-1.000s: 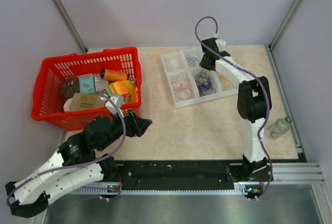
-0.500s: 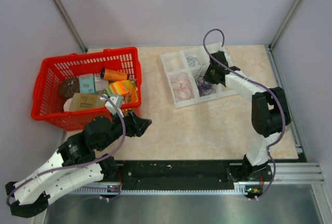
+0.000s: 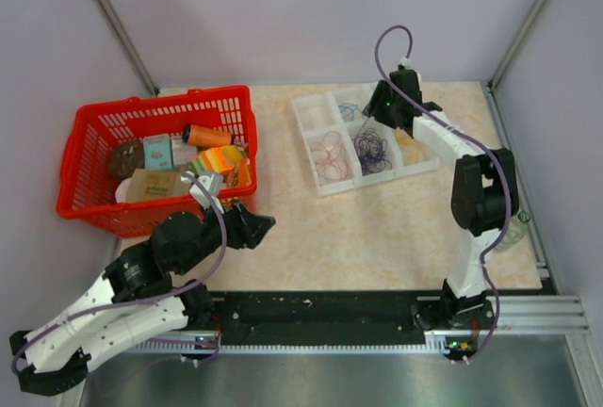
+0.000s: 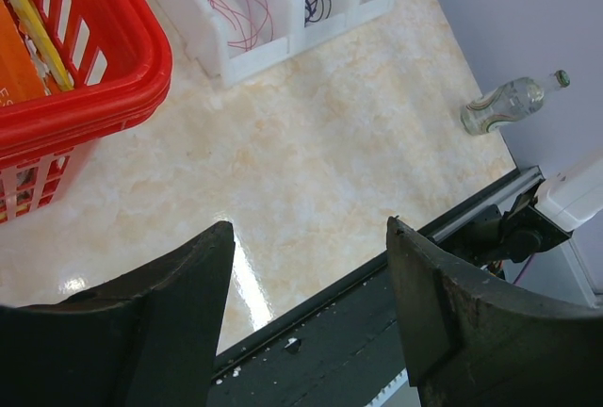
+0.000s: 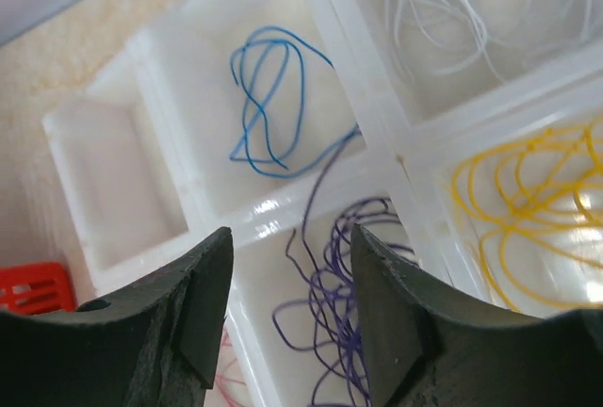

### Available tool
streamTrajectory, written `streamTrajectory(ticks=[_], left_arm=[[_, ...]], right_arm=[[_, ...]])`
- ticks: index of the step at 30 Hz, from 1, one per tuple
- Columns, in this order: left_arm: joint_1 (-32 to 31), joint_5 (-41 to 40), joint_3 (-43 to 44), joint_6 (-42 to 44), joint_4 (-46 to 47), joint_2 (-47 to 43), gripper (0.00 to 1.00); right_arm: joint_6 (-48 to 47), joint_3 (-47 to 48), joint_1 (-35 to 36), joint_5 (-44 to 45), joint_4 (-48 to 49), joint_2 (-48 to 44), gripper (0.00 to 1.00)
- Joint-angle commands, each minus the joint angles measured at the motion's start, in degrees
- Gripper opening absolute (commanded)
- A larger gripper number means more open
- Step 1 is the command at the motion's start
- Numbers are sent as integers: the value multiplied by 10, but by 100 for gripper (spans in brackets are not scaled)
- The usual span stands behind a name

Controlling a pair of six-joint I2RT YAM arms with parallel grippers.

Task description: Untangle the cables

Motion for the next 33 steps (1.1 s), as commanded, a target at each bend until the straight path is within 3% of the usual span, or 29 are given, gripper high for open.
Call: streamTrajectory(ticks=[1, 3, 5, 10, 17, 22, 28, 33], left_arm=[[3, -3, 20, 9, 4, -14, 70], [2, -9, 21, 8, -1, -19, 70], [2, -12, 22, 10, -5, -19, 70], [2, -9, 25, 12, -4, -10, 70], [2, 11, 27, 17, 11, 7, 71], [2, 9, 23, 15, 16, 6, 72], [2, 7, 25, 14, 13, 5, 72], [2, 5, 27, 13, 11, 3, 72]], right_arm=[[-14, 76, -5, -26, 14, 48, 49], [10, 91, -5, -20, 3, 61, 39], [35, 114, -4, 10, -27, 74, 36], [74, 123, 1, 49, -74, 82, 46], [66, 147, 5, 30, -68, 116, 44], [75, 144, 6, 22, -60, 125, 34], [76, 110, 6, 8, -17, 109, 3], [87, 88, 1, -29, 4, 92, 0]])
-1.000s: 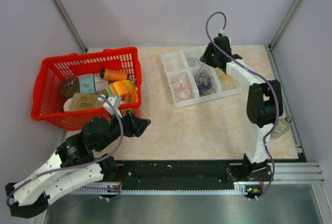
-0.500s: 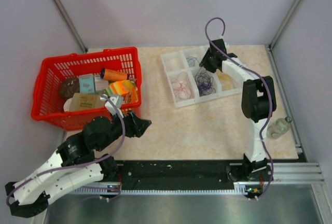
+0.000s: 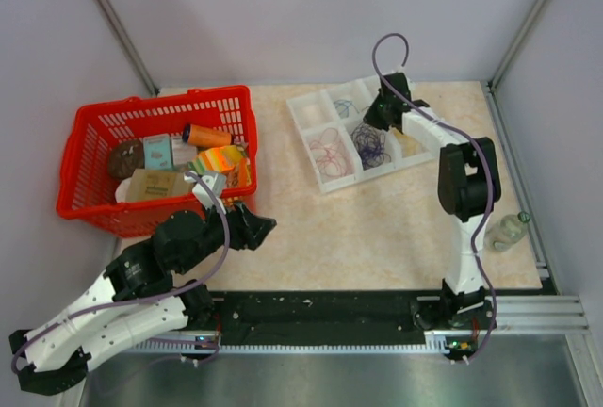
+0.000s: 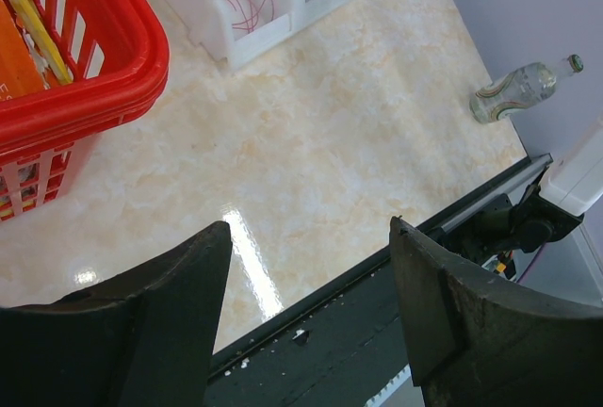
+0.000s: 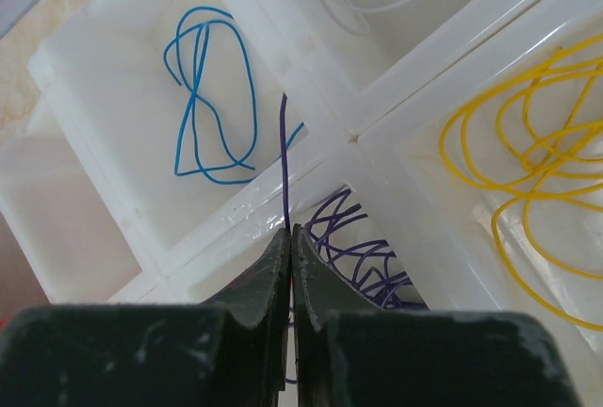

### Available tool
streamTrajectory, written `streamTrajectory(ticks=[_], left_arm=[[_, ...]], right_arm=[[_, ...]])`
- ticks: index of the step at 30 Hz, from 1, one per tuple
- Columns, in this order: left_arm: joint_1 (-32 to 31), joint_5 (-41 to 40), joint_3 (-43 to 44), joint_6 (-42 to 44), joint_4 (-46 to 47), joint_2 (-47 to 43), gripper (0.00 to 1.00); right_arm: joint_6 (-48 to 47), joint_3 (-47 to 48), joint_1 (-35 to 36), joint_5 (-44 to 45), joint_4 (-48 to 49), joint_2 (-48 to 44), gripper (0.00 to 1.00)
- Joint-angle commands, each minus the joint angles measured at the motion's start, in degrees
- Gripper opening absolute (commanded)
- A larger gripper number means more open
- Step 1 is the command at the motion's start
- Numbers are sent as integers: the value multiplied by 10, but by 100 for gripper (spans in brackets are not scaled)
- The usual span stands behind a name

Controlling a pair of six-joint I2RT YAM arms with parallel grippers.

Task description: Untangle the cables

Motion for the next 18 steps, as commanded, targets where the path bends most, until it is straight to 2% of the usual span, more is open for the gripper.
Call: streamTrajectory(ticks=[1, 7, 12, 15, 18], left_arm=[[2, -3, 22, 3, 21, -2, 72], [2, -5, 21, 4, 23, -3, 72], [2, -2, 19, 4, 25, -4, 72], [2, -2, 17, 4, 26, -5, 72], [2, 1, 17, 4, 29, -1, 72]], right_arm=[[27, -27, -3, -46, 40, -29, 0], [60, -98, -15, -66, 23, -70, 0], [24, -147, -15, -63, 43, -117, 0], [-12, -169, -15, -62, 92, -138, 0], [-24, -145, -19, -89, 115, -126, 30]])
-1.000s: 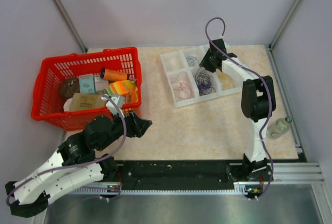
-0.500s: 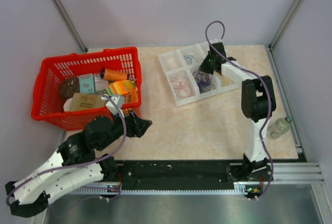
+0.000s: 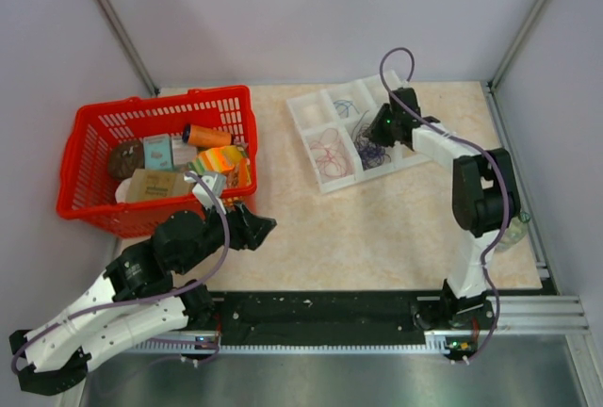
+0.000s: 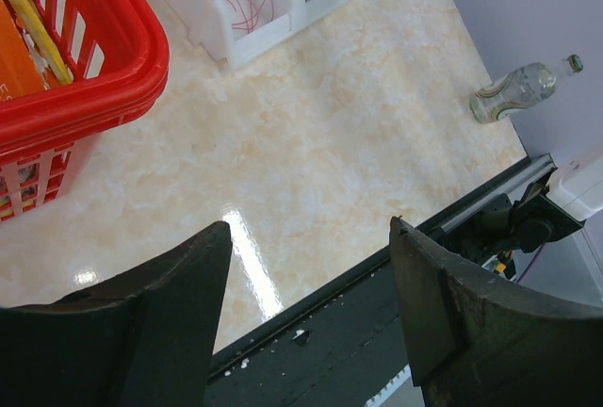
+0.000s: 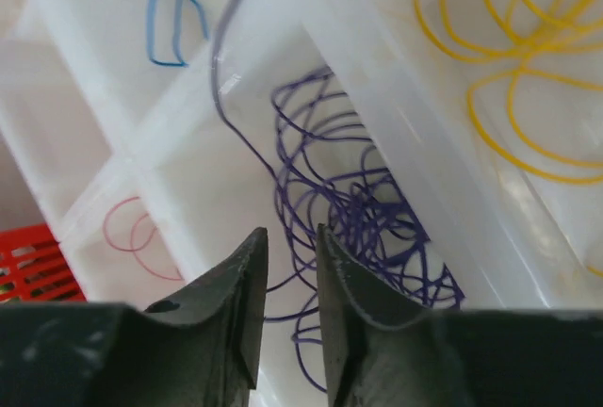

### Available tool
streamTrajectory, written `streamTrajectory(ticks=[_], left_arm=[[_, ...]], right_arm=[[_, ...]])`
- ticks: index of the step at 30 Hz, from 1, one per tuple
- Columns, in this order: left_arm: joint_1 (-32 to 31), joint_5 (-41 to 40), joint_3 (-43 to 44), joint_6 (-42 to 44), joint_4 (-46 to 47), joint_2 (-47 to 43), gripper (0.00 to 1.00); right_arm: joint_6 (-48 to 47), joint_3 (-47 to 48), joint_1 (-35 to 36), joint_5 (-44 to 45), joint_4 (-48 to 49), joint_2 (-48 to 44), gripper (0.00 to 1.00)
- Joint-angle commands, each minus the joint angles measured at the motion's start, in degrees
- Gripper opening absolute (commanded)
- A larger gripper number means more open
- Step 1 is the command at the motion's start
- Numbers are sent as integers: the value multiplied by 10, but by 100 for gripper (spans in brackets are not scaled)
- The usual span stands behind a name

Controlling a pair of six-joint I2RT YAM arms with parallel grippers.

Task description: Untangle the cables

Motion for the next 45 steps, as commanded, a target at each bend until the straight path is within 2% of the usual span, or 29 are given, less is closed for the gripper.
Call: streamTrajectory(ticks=[1, 8, 11, 17, 24, 32, 35, 39, 45], left_arm=[[2, 2, 17, 5, 30, 0, 72], [2, 5, 18, 1, 31, 0, 72], [2, 0, 19, 3, 28, -3, 72], [2, -2, 21, 4, 25, 0, 72], [2, 3, 24, 9, 28, 7, 72], [2, -6, 26, 4, 17, -7, 72], [2, -5, 31, 6, 16, -4, 72], [2, -6, 28, 5, 14, -8, 72], [2, -5, 23, 5, 16, -8, 72]], right_arm=[[-36, 38, -10, -28, 67, -16, 37], [-8, 174, -10, 14, -18, 73, 55], [0, 196, -11, 18, -16, 96, 56], [27, 199, -4, 51, -35, 102, 44], [34, 242, 9, 66, -70, 143, 40], [50, 180, 8, 45, -7, 114, 0], [48, 167, 6, 40, -2, 110, 0], [77, 125, -8, -23, 13, 93, 0], [51, 85, -14, -24, 19, 57, 0]])
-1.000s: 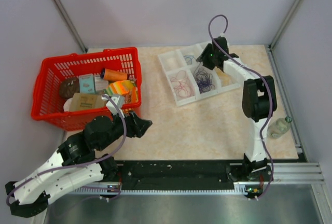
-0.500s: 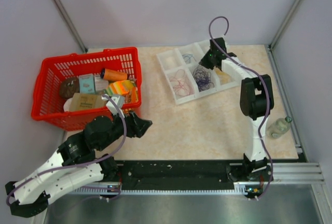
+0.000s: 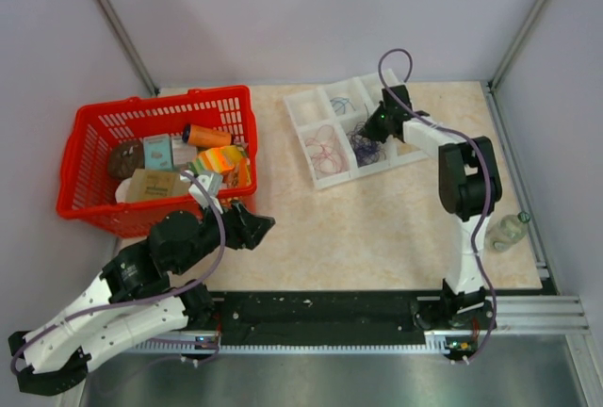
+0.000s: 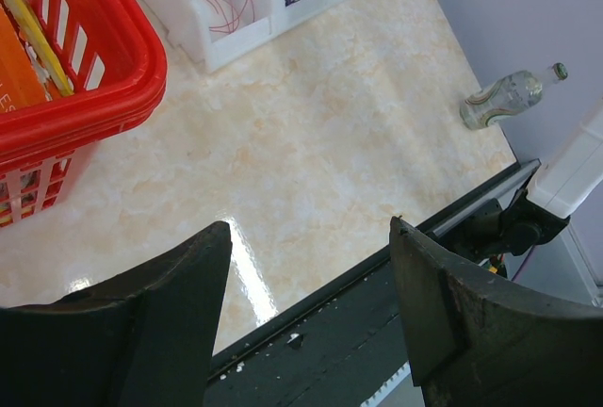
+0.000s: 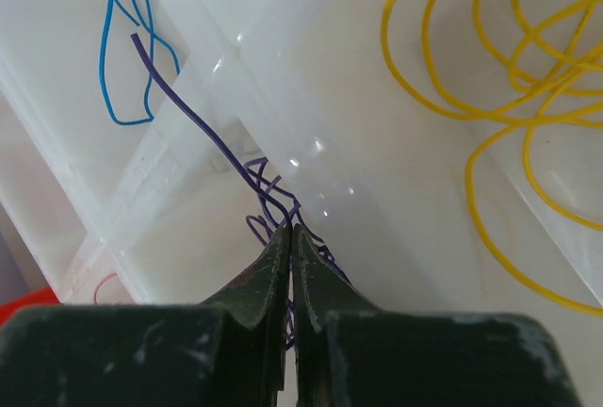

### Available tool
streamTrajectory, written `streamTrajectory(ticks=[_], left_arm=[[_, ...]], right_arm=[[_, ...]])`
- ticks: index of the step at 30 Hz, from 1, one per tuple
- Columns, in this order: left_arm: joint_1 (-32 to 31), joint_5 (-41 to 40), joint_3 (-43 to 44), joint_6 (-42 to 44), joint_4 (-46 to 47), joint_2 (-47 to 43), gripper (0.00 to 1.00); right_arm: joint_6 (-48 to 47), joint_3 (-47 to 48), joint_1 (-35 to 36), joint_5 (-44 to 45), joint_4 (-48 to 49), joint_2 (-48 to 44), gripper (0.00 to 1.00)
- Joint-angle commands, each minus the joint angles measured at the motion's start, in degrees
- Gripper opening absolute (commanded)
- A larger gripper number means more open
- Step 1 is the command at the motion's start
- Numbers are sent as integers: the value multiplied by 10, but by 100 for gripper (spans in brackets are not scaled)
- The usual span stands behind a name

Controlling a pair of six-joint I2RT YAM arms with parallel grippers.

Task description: Untangle the cables

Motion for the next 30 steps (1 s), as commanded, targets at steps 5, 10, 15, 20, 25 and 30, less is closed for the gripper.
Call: streamTrajectory(ticks=[5, 10, 15, 20, 25, 30], left_arm=[[2, -5, 12, 5, 21, -3, 72], [2, -3, 7, 4, 25, -2, 72], [2, 7, 10, 5, 37, 8, 72], [2, 8, 9, -1, 35, 2, 72], [1, 14, 21, 6, 38, 20, 73], [2, 29, 40, 21, 67, 56, 74]], right_arm=[[-42, -52, -9, -9, -8, -89, 0], [-80, -97, 4, 5, -9, -143, 0], [-100, -72, 4, -9, -28, -133, 13], [-118, -73, 4, 9, -66, -156, 23], [-182, -87, 12, 31, -105, -226, 42], [-275, -103, 61, 109, -196, -352, 55]])
